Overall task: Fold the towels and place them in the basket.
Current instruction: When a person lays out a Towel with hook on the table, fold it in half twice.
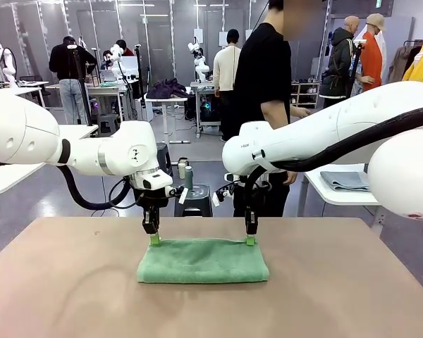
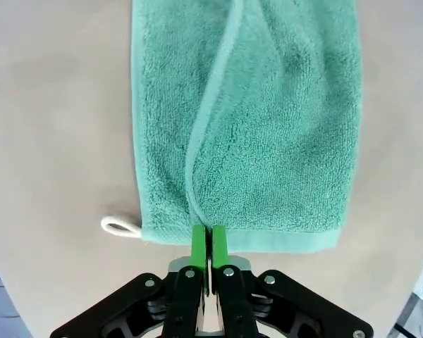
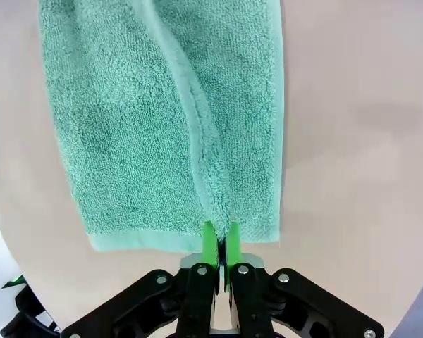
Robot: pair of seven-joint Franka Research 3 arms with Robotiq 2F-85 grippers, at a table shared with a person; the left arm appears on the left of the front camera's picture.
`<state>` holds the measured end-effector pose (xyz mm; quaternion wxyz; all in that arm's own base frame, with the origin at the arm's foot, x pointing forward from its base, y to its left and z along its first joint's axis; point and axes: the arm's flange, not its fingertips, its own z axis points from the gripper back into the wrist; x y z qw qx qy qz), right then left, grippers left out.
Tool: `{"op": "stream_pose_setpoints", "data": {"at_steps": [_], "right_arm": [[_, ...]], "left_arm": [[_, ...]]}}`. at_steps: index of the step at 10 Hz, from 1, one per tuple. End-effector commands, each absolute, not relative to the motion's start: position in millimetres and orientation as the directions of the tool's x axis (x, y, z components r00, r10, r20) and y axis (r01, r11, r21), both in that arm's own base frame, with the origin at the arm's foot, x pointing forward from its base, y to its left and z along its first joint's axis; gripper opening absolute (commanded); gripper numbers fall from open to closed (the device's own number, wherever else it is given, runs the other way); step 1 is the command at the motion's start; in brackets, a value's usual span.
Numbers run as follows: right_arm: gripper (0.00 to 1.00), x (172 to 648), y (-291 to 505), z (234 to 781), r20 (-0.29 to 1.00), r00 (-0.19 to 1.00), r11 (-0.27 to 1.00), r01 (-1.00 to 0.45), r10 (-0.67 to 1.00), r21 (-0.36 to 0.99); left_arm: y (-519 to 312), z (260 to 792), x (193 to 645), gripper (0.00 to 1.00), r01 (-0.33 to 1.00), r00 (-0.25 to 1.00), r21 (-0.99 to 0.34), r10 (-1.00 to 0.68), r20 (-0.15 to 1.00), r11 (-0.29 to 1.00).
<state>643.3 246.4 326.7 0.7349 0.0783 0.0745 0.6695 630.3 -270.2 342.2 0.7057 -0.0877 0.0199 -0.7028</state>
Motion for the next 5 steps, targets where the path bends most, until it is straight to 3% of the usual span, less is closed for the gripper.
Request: {"op": "stream_pose_setpoints", "data": {"at_steps": [1, 4, 5], "right_arm": [[0.05, 652.7, 243.1, 328.6, -0.015, 0.102, 0.103, -0.972, 0.995, 0.212], [0.05, 653.2, 241.7, 327.0, -0.012, 0.093, 0.093, -0.973, 0.996, 0.212], [0.09, 653.7, 242.2, 326.6, -0.008, 0.097, 0.096, -0.973, 0.995, 0.209]], "left_arm": [[-268.1, 338.8, 640.4, 0.04, 0.989, 0.041, -0.145, -0.996, 0.077, 0.030], [-261.8, 335.6, 640.7, 0.04, 0.990, 0.049, -0.137, -0.997, 0.060, 0.041], [-262.0, 334.5, 641.2, 0.17, 0.991, 0.053, -0.125, -0.997, 0.054, 0.046]]}}
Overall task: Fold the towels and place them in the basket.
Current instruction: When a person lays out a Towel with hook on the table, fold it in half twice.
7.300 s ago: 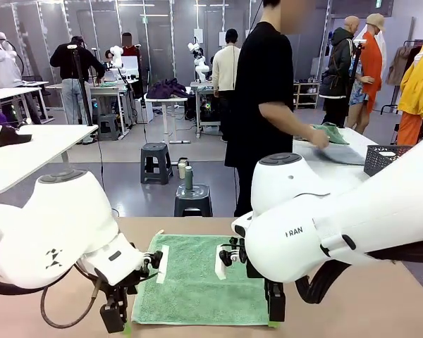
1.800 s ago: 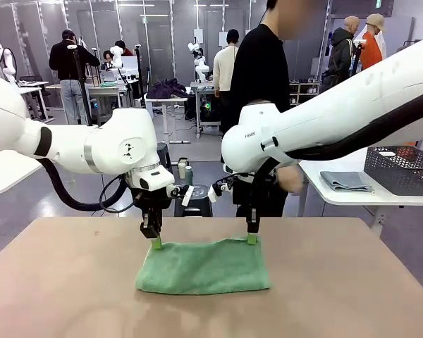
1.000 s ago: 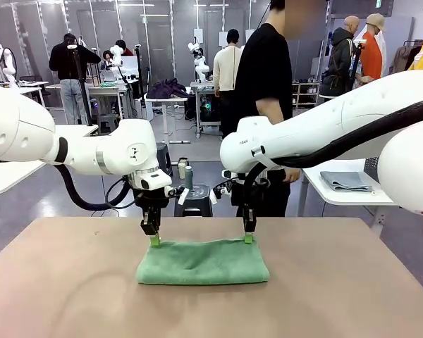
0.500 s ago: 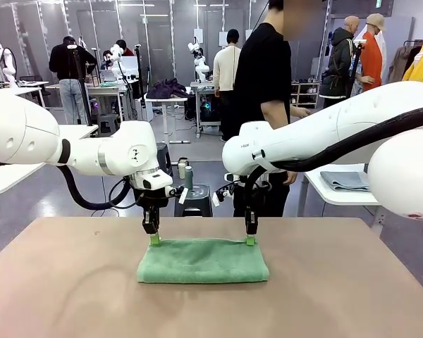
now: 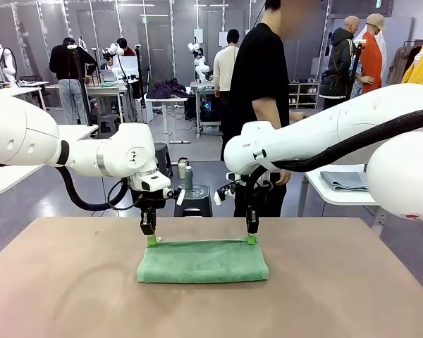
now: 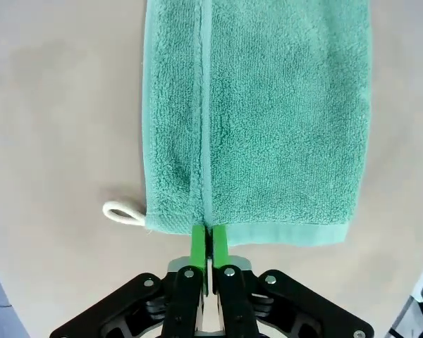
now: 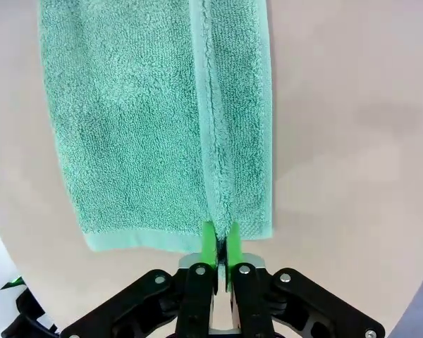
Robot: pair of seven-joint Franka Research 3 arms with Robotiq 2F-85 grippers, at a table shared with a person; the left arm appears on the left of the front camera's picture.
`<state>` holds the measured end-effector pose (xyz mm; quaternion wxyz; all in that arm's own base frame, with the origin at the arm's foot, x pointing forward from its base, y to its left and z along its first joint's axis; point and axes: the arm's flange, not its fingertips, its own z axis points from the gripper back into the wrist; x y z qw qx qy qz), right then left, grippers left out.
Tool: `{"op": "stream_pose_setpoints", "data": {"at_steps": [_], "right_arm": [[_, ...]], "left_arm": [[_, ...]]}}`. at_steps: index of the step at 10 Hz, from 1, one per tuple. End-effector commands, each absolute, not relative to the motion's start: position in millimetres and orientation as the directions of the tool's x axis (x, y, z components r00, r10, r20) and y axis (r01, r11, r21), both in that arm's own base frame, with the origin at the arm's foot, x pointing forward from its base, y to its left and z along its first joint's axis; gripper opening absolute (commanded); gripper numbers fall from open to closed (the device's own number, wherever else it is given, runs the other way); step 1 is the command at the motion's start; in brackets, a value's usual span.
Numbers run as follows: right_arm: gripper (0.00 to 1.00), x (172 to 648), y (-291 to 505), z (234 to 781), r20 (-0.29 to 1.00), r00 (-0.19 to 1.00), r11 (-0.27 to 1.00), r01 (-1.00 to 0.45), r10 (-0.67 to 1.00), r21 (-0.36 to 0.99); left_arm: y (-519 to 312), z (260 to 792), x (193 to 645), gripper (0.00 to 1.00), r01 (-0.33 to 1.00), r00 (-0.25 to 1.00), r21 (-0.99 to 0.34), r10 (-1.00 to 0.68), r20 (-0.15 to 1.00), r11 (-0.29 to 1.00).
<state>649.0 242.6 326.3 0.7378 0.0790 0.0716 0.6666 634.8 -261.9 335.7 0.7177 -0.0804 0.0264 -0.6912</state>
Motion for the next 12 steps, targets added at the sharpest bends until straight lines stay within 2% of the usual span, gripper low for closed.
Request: {"op": "stream_pose_setpoints", "data": {"at_steps": [1, 2, 3, 4, 5, 6, 7, 8, 9, 10, 12], "right_arm": [[0.22, 654, 243, 328, -0.002, 0.095, 0.093, -0.974, 0.995, 0.205], [0.38, 653, 243, 329, -0.002, 0.090, 0.088, -0.976, 0.996, 0.202], [0.58, 652, 244, 330, -0.002, 0.084, 0.083, -0.977, 0.996, 0.199], [0.74, 651, 245, 331, -0.005, 0.077, 0.077, -0.978, 0.997, 0.195], [0.94, 651, 246, 333, -0.007, 0.072, 0.072, -0.979, 0.997, 0.193], [1.00, 650, 247, 334, -0.008, 0.070, 0.070, -0.979, 0.998, 0.190], [1.00, 649, 247, 336, -0.010, 0.068, 0.069, -0.980, 0.998, 0.186], [1.00, 649, 246, 337, -0.008, 0.070, 0.071, -0.981, 0.997, 0.183], [0.95, 648, 245, 339, -0.006, 0.074, 0.074, -0.981, 0.997, 0.180], [1.00, 648, 245, 339, 0.002, 0.082, 0.081, -0.981, 0.997, 0.177], [1.00, 650, 248, 335, 0.001, 0.086, 0.084, -0.978, 0.996, 0.191]], "left_arm": [[-264, 335, 641, 0.24, 0.992, 0.055, -0.117, -0.996, 0.064, 0.047], [-265, 336, 640, 0.51, 0.993, 0.049, -0.108, -0.996, 0.075, 0.041], [-265, 338, 640, 0.63, 0.994, 0.044, -0.102, -0.995, 0.084, 0.036], [-263, 341, 639, 0.89, 0.995, 0.038, -0.101, -0.995, 0.094, 0.028], [-263, 343, 638, 1.00, 0.994, 0.028, -0.112, -0.994, 0.108, 0.016], [-262, 345, 637, 1.00, 0.993, 0.023, -0.114, -0.994, 0.109, 0.011], [-261, 347, 636, 1.00, 0.994, 0.021, -0.109, -0.994, 0.107, 0.009], [-260, 349, 635, 0.94, 0.994, 0.019, -0.106, -0.994, 0.109, 0.008], [-260, 350, 634, 1.00, 0.994, 0.021, -0.104, -0.994, 0.112, 0.009], [-261, 351, 634, 1.00, 0.995, 0.026, -0.102, -0.992, 0.122, 0.013], [-265, 346, 638, 1.00, 0.993, 0.035, -0.115, -0.995, 0.094, 0.024]]}}
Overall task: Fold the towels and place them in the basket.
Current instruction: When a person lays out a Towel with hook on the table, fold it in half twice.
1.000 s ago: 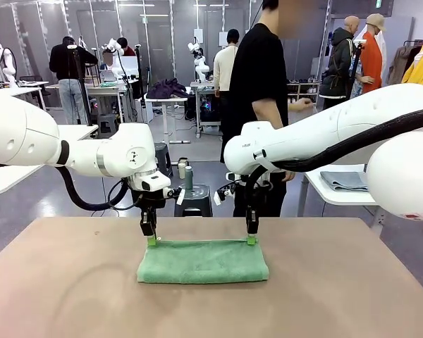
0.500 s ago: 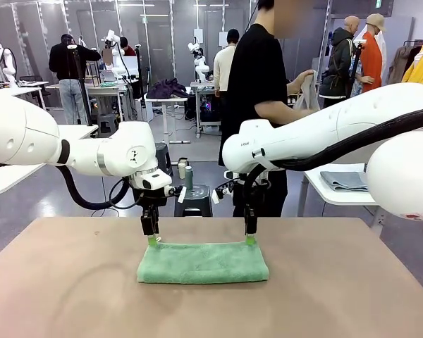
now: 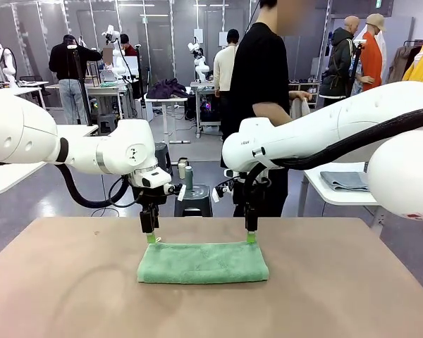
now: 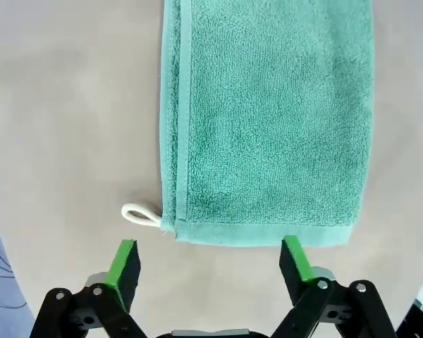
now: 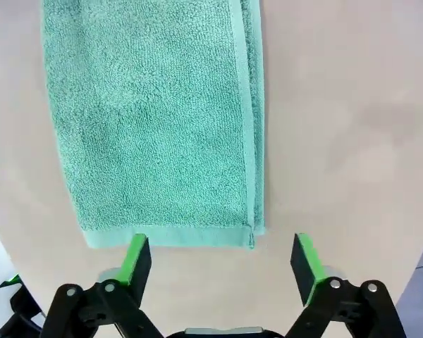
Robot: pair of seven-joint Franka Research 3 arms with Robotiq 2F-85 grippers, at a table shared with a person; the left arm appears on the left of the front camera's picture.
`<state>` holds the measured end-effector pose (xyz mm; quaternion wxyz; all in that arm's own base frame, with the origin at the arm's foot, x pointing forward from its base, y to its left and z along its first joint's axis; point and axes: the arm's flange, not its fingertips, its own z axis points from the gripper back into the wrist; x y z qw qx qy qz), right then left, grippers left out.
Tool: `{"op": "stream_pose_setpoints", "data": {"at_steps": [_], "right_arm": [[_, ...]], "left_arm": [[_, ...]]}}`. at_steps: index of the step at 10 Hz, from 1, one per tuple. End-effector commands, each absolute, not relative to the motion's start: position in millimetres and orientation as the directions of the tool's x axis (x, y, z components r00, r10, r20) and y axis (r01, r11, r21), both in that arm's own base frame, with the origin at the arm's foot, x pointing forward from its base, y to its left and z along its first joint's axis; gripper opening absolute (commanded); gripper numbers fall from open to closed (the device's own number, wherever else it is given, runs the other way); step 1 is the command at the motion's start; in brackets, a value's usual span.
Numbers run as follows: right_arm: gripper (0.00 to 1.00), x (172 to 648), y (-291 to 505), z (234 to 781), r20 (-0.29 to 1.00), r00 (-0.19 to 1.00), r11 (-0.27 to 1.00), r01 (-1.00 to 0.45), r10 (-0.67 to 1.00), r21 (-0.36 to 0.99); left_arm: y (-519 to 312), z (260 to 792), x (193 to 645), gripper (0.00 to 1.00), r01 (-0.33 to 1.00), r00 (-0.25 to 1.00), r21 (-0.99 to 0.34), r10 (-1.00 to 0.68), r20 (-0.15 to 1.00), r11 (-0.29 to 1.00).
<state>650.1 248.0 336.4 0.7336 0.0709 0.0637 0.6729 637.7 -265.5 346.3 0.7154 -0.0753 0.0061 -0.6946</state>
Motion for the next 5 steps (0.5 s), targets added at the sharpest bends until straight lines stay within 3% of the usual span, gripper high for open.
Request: {"op": "stream_pose_setpoints", "data": {"at_steps": [1, 4, 5], "right_arm": [[1.00, 650, 248, 335, 0.001, 0.086, 0.084, -0.978, 0.996, 0.191], [0.98, 650, 248, 336, 0.002, 0.086, 0.084, -0.978, 0.996, 0.191], [1.00, 630, 245, 354, -0.044, 0.227, 0.231, -0.955, 0.973, 0.184]], "left_arm": [[-265, 346, 638, 1.00, 0.993, 0.035, -0.115, -0.995, 0.094, 0.024], [-266, 346, 638, 1.00, 0.993, 0.035, -0.117, -0.995, 0.096, 0.024], [-254, 357, 619, 1.00, 0.978, 0.198, -0.082, -0.978, 0.072, 0.192]]}}
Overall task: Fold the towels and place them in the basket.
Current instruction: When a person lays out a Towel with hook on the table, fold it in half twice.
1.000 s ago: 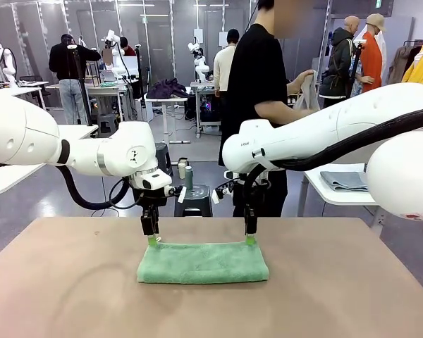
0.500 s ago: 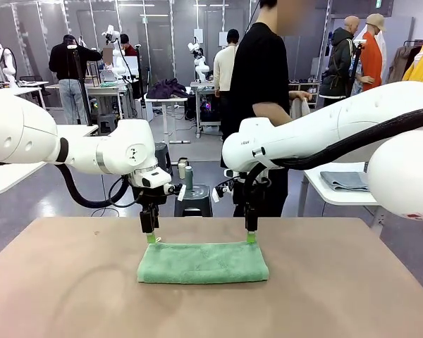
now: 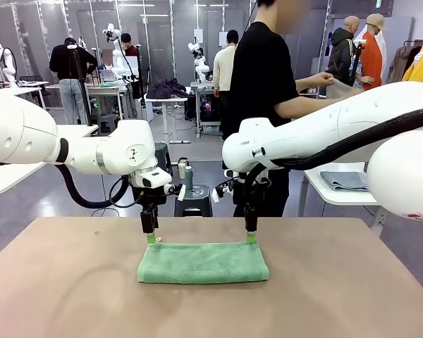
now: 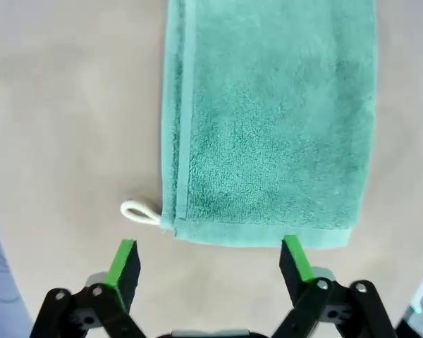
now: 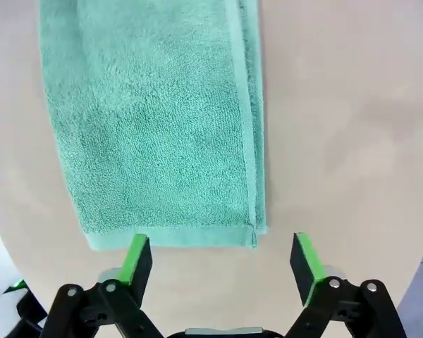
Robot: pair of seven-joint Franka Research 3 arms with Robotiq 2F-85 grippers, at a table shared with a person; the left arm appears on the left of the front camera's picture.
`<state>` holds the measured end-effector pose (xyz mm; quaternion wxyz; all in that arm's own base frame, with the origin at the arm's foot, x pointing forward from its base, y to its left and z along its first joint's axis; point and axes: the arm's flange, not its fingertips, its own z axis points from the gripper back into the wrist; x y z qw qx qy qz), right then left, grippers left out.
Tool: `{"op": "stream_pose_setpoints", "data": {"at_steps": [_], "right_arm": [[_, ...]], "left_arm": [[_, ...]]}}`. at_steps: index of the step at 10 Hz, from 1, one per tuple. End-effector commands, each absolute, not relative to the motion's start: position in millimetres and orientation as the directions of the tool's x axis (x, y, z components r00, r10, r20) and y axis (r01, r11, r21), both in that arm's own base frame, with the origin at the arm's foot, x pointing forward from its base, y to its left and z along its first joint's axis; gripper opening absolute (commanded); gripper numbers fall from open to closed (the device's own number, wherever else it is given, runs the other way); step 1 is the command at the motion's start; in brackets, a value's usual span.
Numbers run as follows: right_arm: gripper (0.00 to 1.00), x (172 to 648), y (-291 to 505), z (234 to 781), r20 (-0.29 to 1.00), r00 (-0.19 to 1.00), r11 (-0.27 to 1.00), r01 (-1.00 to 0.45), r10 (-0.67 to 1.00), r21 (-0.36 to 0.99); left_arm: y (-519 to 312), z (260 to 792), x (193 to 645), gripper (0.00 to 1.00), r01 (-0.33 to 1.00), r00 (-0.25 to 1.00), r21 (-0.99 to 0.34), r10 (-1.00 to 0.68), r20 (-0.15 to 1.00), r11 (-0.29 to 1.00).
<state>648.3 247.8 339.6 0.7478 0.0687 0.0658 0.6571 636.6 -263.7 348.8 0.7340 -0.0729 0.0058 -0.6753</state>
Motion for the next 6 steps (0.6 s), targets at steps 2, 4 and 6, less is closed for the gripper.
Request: {"op": "stream_pose_setpoints", "data": {"at_steps": [2, 4, 6], "right_arm": [[1.00, 594, 239, 371, -0.090, 0.479, 0.487, -0.860, 0.873, 0.154], [1.00, 577, 239, 373, -0.055, 0.635, 0.636, -0.758, 0.770, 0.147], [1.00, 562, 241, 370, -0.041, 0.799, 0.797, -0.591, 0.600, 0.123]], "left_arm": [[-221, 378, 571, 1.00, 0.934, 0.356, -0.064, -0.929, 0.098, 0.352], [-184, 396, 514, 1.00, 0.856, 0.515, -0.023, -0.845, 0.142, 0.517], [-146, 410, 455, 1.00, 0.778, 0.608, 0.021, -0.759, 0.233, 0.628]]}}
